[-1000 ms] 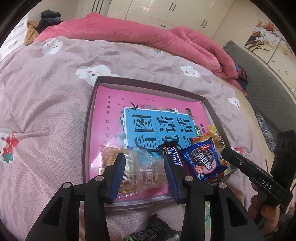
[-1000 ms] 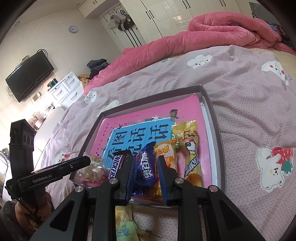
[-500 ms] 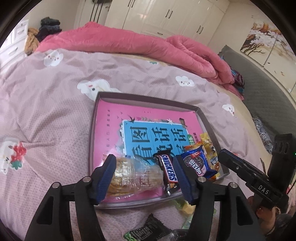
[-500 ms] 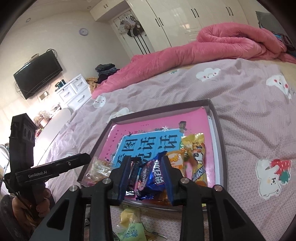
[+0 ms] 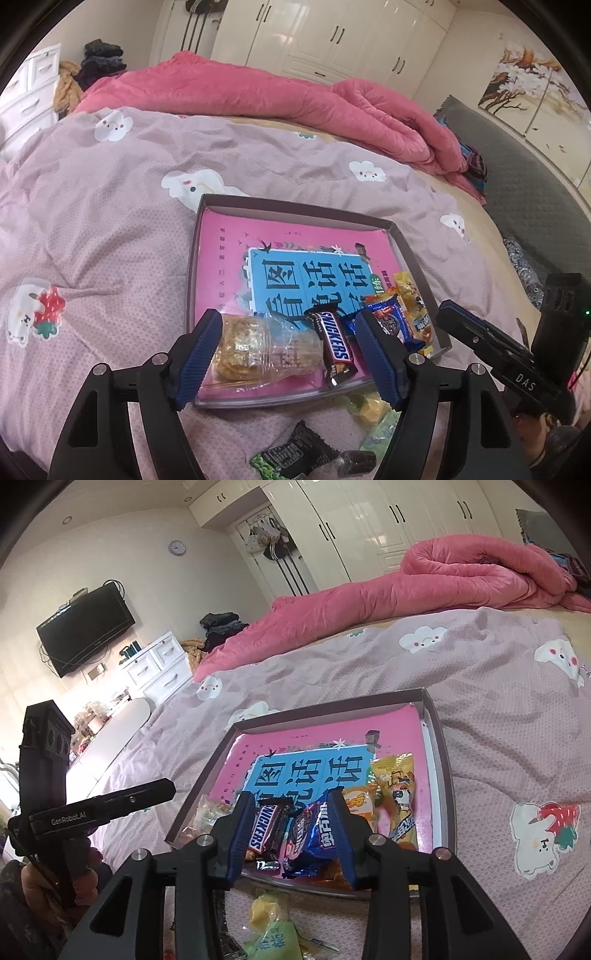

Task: Organize snacks
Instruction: 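Move both open tools back from the tray over the snacks beside it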

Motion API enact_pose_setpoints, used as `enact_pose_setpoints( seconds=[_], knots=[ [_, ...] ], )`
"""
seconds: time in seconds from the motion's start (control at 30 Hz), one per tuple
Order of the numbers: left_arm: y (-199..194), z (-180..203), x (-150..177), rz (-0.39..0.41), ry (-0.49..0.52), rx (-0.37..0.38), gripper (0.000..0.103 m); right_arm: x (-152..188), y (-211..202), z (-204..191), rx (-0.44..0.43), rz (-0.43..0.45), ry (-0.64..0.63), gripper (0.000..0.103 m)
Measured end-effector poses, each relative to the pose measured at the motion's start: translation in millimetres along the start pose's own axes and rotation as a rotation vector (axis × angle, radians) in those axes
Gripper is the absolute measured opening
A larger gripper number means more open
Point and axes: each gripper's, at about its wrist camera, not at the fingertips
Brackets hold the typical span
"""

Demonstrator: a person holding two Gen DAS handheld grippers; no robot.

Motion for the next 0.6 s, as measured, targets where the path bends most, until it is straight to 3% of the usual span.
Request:
enact_pose_setpoints(
  seconds=[0.6],
  knots=[
    [-11.5, 14.6, 15.1, -0.009, 0.048, -0.029, 0.08, 16.1, -15.2, -20.2, -0.013, -0.006, -0.062, 0.051]
  ],
)
Point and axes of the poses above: each gripper's, at about its wrist camera, not at the fingertips, and y roughly the way its jaws point, z to its right, x to its underside, and after that the axes turned 8 degrees about -z, right-handed
